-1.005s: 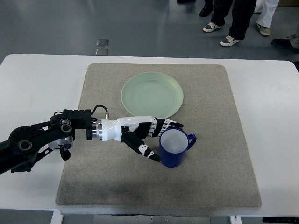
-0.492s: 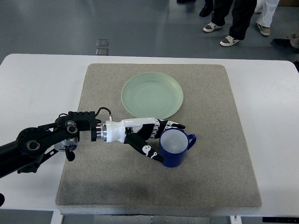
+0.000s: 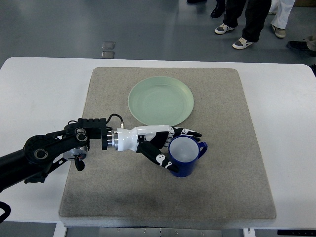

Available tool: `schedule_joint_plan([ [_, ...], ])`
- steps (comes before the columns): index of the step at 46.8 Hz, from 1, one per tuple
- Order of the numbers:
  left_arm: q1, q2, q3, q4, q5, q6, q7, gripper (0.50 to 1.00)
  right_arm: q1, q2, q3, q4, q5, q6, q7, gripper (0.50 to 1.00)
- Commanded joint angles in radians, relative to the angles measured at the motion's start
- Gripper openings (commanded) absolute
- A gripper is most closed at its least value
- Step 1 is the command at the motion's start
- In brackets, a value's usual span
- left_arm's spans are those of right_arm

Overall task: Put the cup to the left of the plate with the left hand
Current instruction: 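Close the left hand fingers around the blue mug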

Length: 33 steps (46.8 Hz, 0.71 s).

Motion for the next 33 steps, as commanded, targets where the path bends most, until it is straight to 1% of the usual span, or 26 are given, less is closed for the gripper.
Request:
schedule_joint_plan([
  [1, -0.003, 0.0, 0.0, 0.0, 0.0, 0.0, 0.0, 0.902, 0.0, 0.0, 0.0, 0.0, 0.0, 0.0, 0.0, 0.932],
  [4, -0.003, 0.0, 0.0, 0.0, 0.0, 0.0, 0.0, 0.891, 0.0, 0.0, 0.0, 0.0, 0.0, 0.0, 0.0, 0.932],
  [10, -0.003, -0.002, 0.0, 0.001, 0.0, 0.0, 0.0, 0.836, 0.0, 0.0, 0.0, 0.0, 0.0, 0.0, 0.0, 0.932],
  [12, -0.003, 0.0, 0.0, 0.001, 0.0, 0.0, 0.0, 0.831, 0.0, 0.0, 0.0, 0.0, 0.0, 0.0, 0.0, 0.932],
  [14, -0.003, 0.0, 0.0, 0.001, 0.0, 0.0, 0.0, 0.814, 0.0, 0.0, 0.0, 0.0, 0.0, 0.0, 0.0, 0.932],
  [17, -0.003, -0.002, 0.0, 0.001, 0.0, 0.0, 0.0, 0.778, 0.0, 0.0, 0.0, 0.0, 0.0, 0.0, 0.0, 0.932],
  [19, -0.003, -0.002, 0.0, 0.001, 0.0, 0.0, 0.0, 0.744, 0.0, 0.0, 0.0, 0.0, 0.0, 0.0, 0.0, 0.932],
  [21, -0.003, -0.002, 0.0, 0.001, 0.0, 0.0, -0.002, 0.737, 0.0, 0.0, 0.0, 0.0, 0.0, 0.0, 0.0, 0.932],
  [24, -0.003, -0.002, 0.0, 0.003, 0.0, 0.0, 0.0, 0.711, 0.0, 0.0, 0.0, 0.0, 0.0, 0.0, 0.0, 0.932],
  [31, -0.003, -0.003, 0.0, 0.009, 0.0, 0.0, -0.002, 0.698, 0.0, 0.0, 0.0, 0.0, 0.0, 0.0, 0.0, 0.932],
  [33, -0.003, -0.006, 0.0, 0.01, 0.0, 0.0, -0.002, 0.688, 0.0, 0.0, 0.0, 0.0, 0.0, 0.0, 0.0, 0.932],
])
